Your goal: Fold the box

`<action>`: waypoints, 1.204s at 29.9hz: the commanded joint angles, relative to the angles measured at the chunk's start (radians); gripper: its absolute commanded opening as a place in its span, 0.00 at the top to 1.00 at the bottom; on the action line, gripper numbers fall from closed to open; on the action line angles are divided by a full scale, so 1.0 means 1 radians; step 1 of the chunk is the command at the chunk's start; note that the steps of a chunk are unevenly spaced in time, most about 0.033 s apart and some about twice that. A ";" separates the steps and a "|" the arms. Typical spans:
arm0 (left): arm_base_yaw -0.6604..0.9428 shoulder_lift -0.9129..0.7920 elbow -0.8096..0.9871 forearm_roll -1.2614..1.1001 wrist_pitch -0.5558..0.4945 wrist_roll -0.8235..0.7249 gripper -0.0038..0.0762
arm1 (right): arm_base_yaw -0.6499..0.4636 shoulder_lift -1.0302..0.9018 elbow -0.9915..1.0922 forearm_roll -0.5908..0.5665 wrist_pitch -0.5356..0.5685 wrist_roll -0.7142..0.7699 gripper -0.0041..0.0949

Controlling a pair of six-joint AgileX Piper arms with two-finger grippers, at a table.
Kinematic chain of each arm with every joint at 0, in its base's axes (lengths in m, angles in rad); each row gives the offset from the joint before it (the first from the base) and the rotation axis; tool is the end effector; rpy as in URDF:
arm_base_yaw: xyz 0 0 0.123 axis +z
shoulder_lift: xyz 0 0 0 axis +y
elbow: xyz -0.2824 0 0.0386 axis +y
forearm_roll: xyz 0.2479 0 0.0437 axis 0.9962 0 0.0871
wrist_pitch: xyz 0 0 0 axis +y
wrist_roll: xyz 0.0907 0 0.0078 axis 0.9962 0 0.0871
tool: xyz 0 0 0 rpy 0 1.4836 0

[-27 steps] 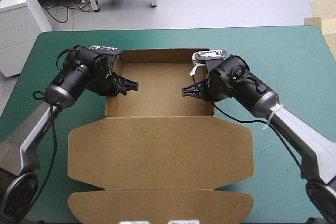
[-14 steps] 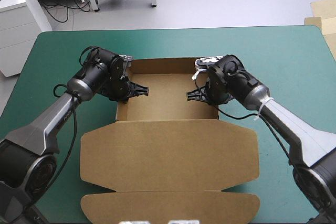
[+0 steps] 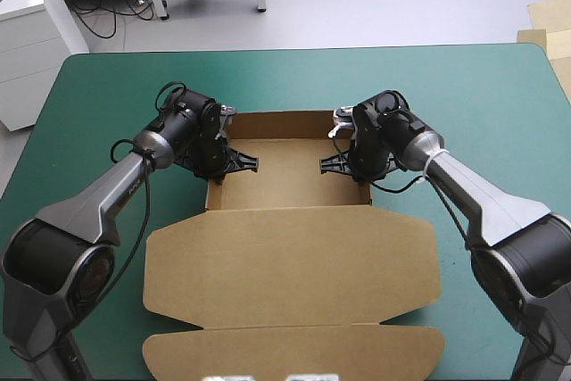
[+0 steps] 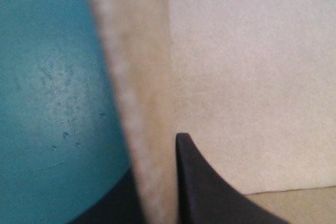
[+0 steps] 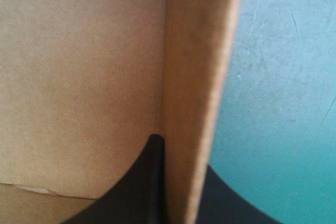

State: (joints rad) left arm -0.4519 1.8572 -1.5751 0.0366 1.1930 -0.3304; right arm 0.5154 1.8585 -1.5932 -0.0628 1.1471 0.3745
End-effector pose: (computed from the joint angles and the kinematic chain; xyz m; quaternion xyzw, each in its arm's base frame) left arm 0.3464 -0.1647 0.2665 0.0656 0.9935 -0.0186 0.0911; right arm 0.3418 0.1876 0.2718 -0.0791 0.9889 0.0256 0.1234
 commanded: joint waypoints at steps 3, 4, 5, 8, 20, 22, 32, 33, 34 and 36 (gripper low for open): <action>-0.010 -0.020 -0.025 0.016 -0.040 0.062 0.96 | 0.001 -0.023 -0.037 -0.002 -0.035 -0.042 0.96; -0.010 -0.018 -0.025 0.016 -0.046 0.062 0.96 | 0.001 -0.019 -0.037 -0.002 -0.037 -0.055 0.96; -0.010 -0.015 -0.025 0.016 -0.053 0.062 0.96 | 0.001 -0.019 -0.037 -0.004 -0.037 -0.060 0.96; -0.010 -0.011 -0.025 0.016 -0.065 0.062 0.96 | 0.001 -0.019 -0.037 -0.014 -0.039 -0.060 0.96; -0.010 -0.011 -0.025 -0.017 -0.068 0.222 0.96 | 0.001 -0.019 -0.037 -0.042 -0.031 -0.057 0.60; -0.010 -0.011 -0.025 -0.046 -0.068 0.276 0.96 | 0.001 -0.019 -0.037 -0.042 -0.031 -0.057 0.55; -0.010 -0.011 -0.025 -0.094 -0.102 0.283 0.85 | 0.001 -0.019 -0.037 -0.052 0.010 -0.031 0.52; -0.010 -0.011 -0.025 -0.094 -0.102 0.283 0.82 | 0.001 -0.019 -0.037 -0.054 0.014 -0.031 0.52; -0.010 -0.011 -0.025 -0.094 -0.102 0.283 0.77 | 0.001 -0.019 -0.037 -0.054 0.017 -0.029 0.52; -0.010 -0.011 -0.025 -0.092 -0.105 0.283 0.66 | 0.001 -0.019 -0.037 -0.053 0.021 -0.014 0.52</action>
State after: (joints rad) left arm -0.4476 1.8908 -1.5836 -0.0173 1.1140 -0.0646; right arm 0.5153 1.8898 -1.5974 -0.1002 1.1812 0.3549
